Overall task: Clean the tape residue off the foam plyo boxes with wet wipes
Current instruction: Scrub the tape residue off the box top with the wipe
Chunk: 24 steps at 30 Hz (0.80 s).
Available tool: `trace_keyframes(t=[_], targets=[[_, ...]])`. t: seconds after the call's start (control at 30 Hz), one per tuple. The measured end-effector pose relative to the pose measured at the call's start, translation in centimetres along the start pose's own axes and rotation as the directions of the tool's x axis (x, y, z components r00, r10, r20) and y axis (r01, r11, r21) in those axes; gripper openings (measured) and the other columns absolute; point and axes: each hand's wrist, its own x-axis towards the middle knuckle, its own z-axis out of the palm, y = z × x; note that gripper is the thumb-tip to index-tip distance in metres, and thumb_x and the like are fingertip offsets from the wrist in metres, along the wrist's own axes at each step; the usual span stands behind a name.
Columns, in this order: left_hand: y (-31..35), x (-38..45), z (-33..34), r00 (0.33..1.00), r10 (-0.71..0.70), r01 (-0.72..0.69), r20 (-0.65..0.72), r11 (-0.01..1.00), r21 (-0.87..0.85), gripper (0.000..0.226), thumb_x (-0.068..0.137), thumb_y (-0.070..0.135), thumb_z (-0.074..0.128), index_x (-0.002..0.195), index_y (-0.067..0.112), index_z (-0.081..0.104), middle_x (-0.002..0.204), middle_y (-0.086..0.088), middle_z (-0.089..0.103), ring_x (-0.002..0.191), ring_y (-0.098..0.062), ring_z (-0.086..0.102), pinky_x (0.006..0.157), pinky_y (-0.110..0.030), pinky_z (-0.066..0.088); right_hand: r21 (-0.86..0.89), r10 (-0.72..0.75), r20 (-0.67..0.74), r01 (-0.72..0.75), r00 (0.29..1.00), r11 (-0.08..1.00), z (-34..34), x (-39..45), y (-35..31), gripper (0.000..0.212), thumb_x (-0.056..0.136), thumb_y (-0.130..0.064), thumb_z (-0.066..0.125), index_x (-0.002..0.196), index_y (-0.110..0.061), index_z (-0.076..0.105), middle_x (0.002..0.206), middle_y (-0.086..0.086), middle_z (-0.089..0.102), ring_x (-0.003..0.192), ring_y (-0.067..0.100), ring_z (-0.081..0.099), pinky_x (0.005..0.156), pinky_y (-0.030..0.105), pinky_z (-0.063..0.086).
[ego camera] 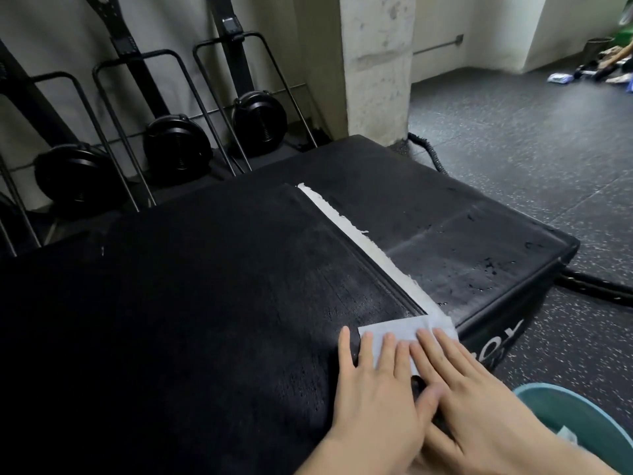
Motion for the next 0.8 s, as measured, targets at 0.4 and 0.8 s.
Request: trace_keyframes(t=[0.4,0.8], targets=[[-16.2,14.1,-4.0,0.98,-0.198,0.195,0.036,0.979,0.062,0.086,0.084,0.057,-0.02,0.157,0.026,0.015,0.164,0.004,0.016,0.151,-0.027,0.011,0.117,-0.063,-0.005,0.077,-0.137,0.08,0.13,0.987,0.988,1.5,25.4,2.5,0.084,0.097,-0.057,0.015,0.155,0.002,0.029,0.158,0.024,0.034,0.152,0.037,0.023,0.125,0.044,0.018],[-22.9,20.0,-4.6,0.962,-0.273,0.273,-0.017,0.962,0.015,0.064,0.1,0.051,0.001,0.144,0.027,0.04,0.139,0.007,0.048,0.131,-0.026,0.044,0.115,-0.065,0.005,0.08,-0.144,0.063,0.139,0.987,0.987,2.9,35.1,3.5,0.075,0.096,-0.062,0.012,0.147,-0.014,0.039,0.153,0.012,0.04,0.145,0.026,0.031,0.118,0.04,0.032]])
